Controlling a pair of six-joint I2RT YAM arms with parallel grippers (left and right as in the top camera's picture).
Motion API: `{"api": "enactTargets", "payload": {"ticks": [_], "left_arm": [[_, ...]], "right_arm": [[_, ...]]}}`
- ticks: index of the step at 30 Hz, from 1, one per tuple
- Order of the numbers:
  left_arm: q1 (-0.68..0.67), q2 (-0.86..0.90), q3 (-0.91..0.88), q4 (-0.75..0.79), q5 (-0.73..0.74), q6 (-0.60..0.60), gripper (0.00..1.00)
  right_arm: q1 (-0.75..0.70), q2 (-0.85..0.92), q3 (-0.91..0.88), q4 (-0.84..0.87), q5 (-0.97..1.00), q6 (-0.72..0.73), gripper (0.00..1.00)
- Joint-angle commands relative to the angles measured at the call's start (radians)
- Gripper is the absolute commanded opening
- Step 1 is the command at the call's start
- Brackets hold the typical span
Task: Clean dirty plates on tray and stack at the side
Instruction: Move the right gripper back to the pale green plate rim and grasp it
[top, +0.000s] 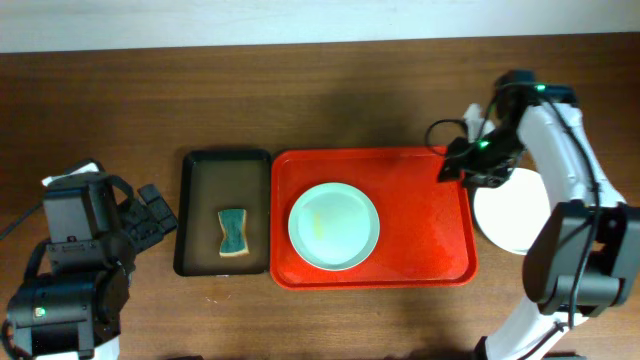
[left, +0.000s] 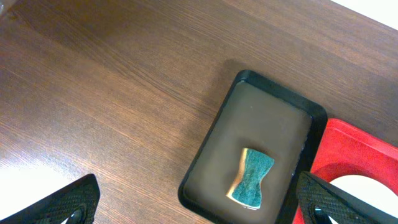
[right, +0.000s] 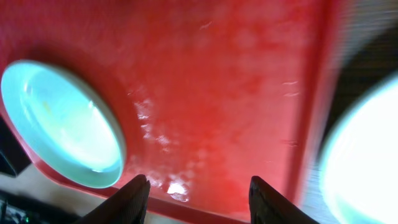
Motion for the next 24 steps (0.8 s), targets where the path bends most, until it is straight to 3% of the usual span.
{"api": "enactTargets", "payload": {"ticks": [1,5,8,13,15,21,24], "left_arm": [[0.004,-0.003,0.014,-0.001,-0.011,-0.014,0.99],[0.004,-0.003,0.014,-0.001,-0.011,-0.014,0.99],[0.004,-0.003,0.014,-0.001,-0.011,-0.014,0.99],[0.004,-0.003,0.014,-0.001,-0.011,-0.014,0.99],[0.004,-0.003,0.014,-0.001,-0.011,-0.014,0.99],[0.004,-0.003,0.014,-0.001,-0.011,-0.014,0.99],[0.004,-0.003,0.014,-0.001,-0.011,-0.014,0.99]], "right_arm": [[0.112,-0.003,-0.1,0.03,-0.054,0.027,0.53],[0.257,-0.003,-0.238,0.222,-0.058,0.167,0.48],[0.36,-0.002,-0.256,0.322,-0.041,0.194,0.48],[0.467,-0.001,-0.256,0.377,0.183,0.274,0.47],[0.482,-0.001,-0.256,0.385,0.184,0.274,0.4],[0.482,-0.001,-0.285,0.397,0.192,0.278,0.39],[0.482,-0.001,-0.302,0.41,0.19,0.278,0.28]]}}
